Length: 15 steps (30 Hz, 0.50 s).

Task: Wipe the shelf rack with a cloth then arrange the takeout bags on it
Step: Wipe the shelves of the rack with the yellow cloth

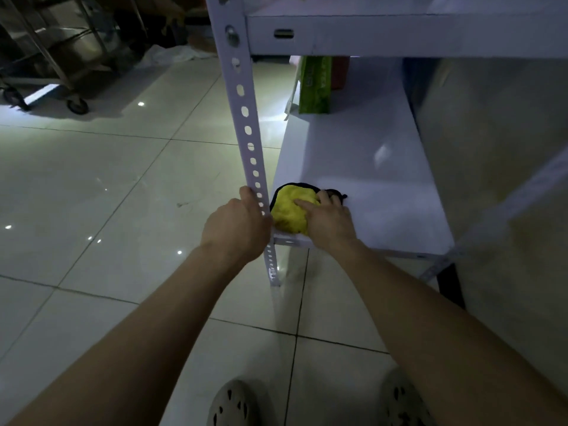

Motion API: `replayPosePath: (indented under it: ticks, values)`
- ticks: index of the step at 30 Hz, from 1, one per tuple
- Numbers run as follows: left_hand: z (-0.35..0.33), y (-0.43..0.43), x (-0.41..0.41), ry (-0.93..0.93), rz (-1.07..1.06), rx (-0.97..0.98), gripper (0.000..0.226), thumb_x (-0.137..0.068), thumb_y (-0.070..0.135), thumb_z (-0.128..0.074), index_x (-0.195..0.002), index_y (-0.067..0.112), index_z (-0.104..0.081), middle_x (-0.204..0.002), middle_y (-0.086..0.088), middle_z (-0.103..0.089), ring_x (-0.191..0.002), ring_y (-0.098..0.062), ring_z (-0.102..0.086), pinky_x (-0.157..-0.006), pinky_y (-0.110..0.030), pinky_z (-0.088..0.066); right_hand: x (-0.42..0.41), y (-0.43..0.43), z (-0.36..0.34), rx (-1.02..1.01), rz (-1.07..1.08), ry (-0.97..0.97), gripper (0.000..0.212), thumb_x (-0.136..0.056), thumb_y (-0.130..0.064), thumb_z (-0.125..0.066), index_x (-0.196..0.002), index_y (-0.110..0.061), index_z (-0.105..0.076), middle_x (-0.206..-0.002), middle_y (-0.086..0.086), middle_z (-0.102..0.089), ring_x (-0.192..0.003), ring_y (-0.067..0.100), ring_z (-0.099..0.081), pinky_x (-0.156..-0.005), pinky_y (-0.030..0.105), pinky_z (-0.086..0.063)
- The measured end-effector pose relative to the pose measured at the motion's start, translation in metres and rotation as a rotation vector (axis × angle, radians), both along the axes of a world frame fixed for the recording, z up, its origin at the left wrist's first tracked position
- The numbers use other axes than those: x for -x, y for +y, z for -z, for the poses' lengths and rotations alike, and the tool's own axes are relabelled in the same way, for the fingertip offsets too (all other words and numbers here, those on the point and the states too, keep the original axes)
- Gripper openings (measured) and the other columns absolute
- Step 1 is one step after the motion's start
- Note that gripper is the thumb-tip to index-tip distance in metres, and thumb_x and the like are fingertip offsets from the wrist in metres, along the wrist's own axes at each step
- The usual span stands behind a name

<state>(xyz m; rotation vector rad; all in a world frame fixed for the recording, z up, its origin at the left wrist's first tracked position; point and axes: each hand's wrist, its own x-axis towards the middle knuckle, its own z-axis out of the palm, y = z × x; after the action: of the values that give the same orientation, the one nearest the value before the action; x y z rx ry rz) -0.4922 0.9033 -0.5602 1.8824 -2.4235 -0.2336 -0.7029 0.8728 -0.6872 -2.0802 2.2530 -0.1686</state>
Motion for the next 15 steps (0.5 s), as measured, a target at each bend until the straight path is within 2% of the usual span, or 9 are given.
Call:
replayPosePath:
  ticks: [2,3,5,7,9,11,15]
  values:
    - [0.001,0.011,0.01,-0.284,0.176,-0.124,0.044,-0.108,0.046,-0.056,-0.138,0.014,-0.057,-0.129,-0.014,-0.067,-0.115,-0.037,-0.069,-0.081,-0.039,-0.049,0.022,0.017,0.003,0.01,0.05,-0.031,0.067,-0.09,-0.03,-0.067,-0.151,-0.049,-0.047,-0.144,0.009,-0.042,-0.13,0.038,-0.043,-0.097,0.047,-0.047]
    - [0.004,0.015,0.018,-0.36,0.277,-0.179,0.047,-0.107,0.049,-0.056,-0.14,0.016,-0.058,-0.135,-0.013,-0.066,-0.119,-0.035,-0.067,-0.087,-0.039,-0.052,0.036,0.027,0.005,0.025,0.087,-0.044,0.065,-0.092,-0.028,-0.064,-0.15,-0.05,-0.048,-0.144,0.01,-0.043,-0.129,0.039,-0.044,-0.097,0.047,-0.048]
    - [0.016,0.018,0.037,-0.343,0.423,-0.263,0.052,-0.106,0.051,-0.057,-0.146,0.017,-0.054,-0.142,-0.013,-0.063,-0.126,-0.034,-0.064,-0.097,-0.042,-0.054,0.067,0.046,0.011,0.039,0.167,-0.036,0.064,-0.095,-0.023,-0.059,-0.152,-0.048,-0.048,-0.145,0.012,-0.044,-0.128,0.041,-0.045,-0.095,0.047,-0.047]
    - [0.025,0.018,0.057,-0.278,0.51,-0.259,0.057,-0.108,0.048,-0.056,-0.154,0.017,-0.046,-0.15,-0.013,-0.059,-0.134,-0.034,-0.059,-0.103,-0.045,-0.053,0.098,0.059,0.014,0.035,0.252,-0.018,0.064,-0.097,-0.02,-0.055,-0.154,-0.047,-0.046,-0.15,0.014,-0.041,-0.129,0.043,-0.043,-0.097,0.049,-0.046]
    - [0.032,0.016,0.073,-0.25,0.573,-0.247,0.066,-0.11,0.045,-0.054,-0.166,0.018,-0.032,-0.168,-0.01,-0.042,-0.152,-0.031,-0.044,-0.118,-0.046,-0.044,0.124,0.06,0.015,0.023,0.341,-0.041,0.061,-0.101,-0.019,-0.051,-0.155,-0.047,-0.045,-0.156,0.014,-0.035,-0.134,0.043,-0.037,-0.103,0.054,-0.044]
    - [0.042,0.014,0.079,-0.3,0.645,-0.254,0.075,-0.112,0.038,-0.05,-0.173,0.018,-0.012,-0.179,-0.006,-0.017,-0.163,-0.024,-0.024,-0.131,-0.042,-0.027,0.144,0.05,0.014,0.015,0.417,-0.062,0.057,-0.103,-0.024,-0.051,-0.154,-0.049,-0.045,-0.156,0.012,-0.033,-0.135,0.042,-0.035,-0.107,0.056,-0.042]
    - [0.064,0.013,0.073,-0.413,0.704,-0.254,0.085,-0.109,0.018,-0.051,-0.172,0.014,0.006,-0.181,-0.007,0.001,-0.167,-0.02,-0.008,-0.133,-0.034,-0.003,0.18,0.016,0.012,0.054,0.506,-0.04,0.055,-0.102,-0.027,-0.055,-0.153,-0.045,-0.048,-0.156,0.015,-0.035,-0.132,0.043,-0.038,-0.106,0.056,-0.041]
